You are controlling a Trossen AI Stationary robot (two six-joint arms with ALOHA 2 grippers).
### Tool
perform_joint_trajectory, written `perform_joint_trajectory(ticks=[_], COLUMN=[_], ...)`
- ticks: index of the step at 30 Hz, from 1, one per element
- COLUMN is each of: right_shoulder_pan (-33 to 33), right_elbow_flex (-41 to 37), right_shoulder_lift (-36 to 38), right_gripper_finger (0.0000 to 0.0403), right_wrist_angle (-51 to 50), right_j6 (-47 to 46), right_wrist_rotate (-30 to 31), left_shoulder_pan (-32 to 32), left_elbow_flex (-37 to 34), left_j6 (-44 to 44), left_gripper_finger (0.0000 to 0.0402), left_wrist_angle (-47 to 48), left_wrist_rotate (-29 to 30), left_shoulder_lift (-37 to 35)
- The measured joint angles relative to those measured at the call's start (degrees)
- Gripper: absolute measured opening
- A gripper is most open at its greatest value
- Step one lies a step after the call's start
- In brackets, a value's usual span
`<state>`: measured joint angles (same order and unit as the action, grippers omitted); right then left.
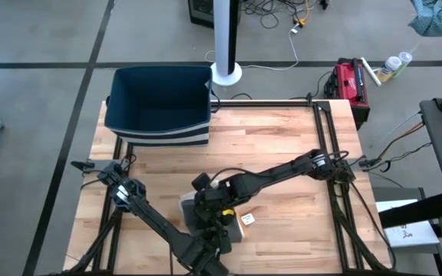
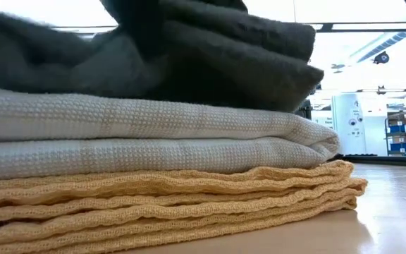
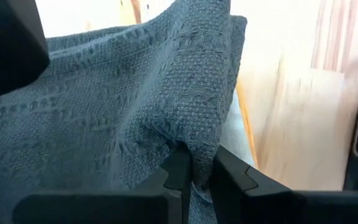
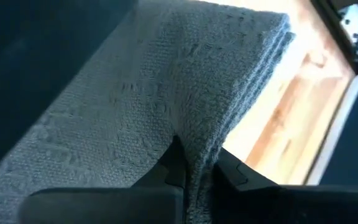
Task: Fold towel
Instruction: Stack the gray kitchen towel on top of the white patterned kitchen towel
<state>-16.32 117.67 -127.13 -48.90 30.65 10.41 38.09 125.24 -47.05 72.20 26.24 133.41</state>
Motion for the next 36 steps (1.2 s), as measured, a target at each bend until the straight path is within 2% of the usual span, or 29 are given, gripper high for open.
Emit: perform_joint_trajectory(ticks=[12,18,23,30,33,36], right_shoulder_pan=[0.1,0.1,0.1,-0.3,-1.6,-4.7], right_elbow_flex=[-0.1,-0.1,0.6,5.5,5.1,1.5], right_shoulder_lift=[-1.3,-1.3,-0.8,2.8,5.9,10.4], right_gripper_finger=[0.0038,0.0085,0.0151,0.0237,0.0250,0.0242], right_wrist_angle=[0.0,0.3,-1.0,-11.4,-13.7,-14.0], right_j6=[0.9,0.9,-0.9,-10.7,-14.2,-18.1], right_wrist_rotate=[-0.4,-0.5,-0.1,0.6,-0.1,-1.2], left_shoulder_pan=[0.0,0.0,0.4,2.9,4.9,8.3], left_elbow_flex=[-3.2,-3.3,-2.6,0.1,0.1,0.1], left_j6=[2.2,2.6,2.8,5.3,5.8,0.6], left_gripper_finger=[0.0036,0.0044,0.0082,0.0153,0.0178,0.0192], left_wrist_angle=[-4.6,-5.2,-4.0,-2.1,0.1,4.7], left_wrist_rotate=[0.0,0.0,0.0,4.2,5.7,8.0], left_shoulder_lift=[0.3,0.2,-0.5,-3.2,-4.8,-6.5])
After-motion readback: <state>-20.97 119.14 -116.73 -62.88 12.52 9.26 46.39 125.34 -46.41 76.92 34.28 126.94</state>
